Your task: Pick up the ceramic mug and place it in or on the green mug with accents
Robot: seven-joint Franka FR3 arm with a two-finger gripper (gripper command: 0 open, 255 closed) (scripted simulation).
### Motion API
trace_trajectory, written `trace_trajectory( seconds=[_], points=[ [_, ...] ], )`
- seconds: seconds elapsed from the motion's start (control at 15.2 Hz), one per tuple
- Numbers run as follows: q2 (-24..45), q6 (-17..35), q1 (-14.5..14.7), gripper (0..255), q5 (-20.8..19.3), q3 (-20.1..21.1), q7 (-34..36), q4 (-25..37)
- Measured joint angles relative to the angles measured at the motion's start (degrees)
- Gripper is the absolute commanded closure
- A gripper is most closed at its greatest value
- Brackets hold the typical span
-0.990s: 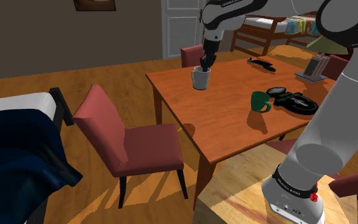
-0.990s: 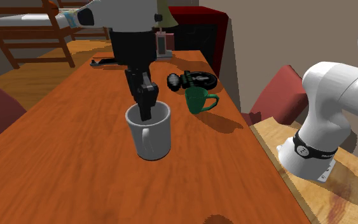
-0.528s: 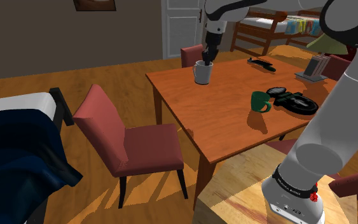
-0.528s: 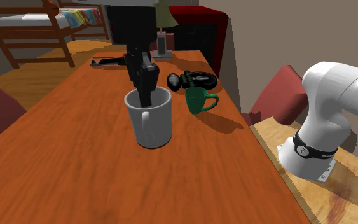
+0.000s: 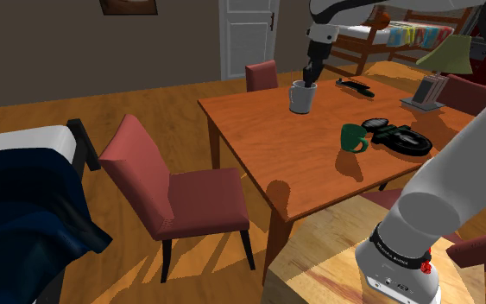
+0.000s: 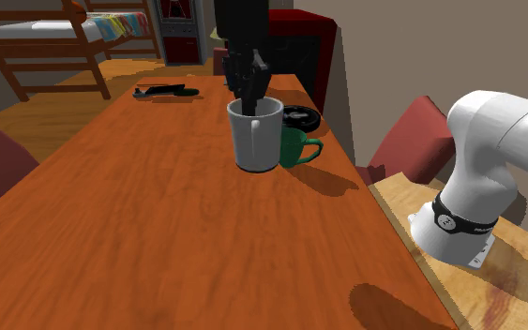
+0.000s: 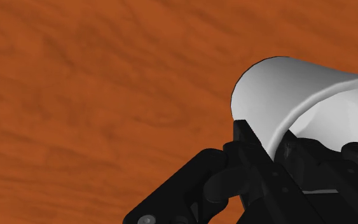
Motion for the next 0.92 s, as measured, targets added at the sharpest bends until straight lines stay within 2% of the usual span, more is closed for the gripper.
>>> trace_trajectory(
  seconds=[0.53, 0.92],
  points=[
    [-7.6, -2.0, -4.5, 255, -3.9, -5.1, -8.0, -5.5],
    [-11.0, -4.6, -8.0, 255, -6.8, -9.7, -14.9, -6.0]
  ],
)
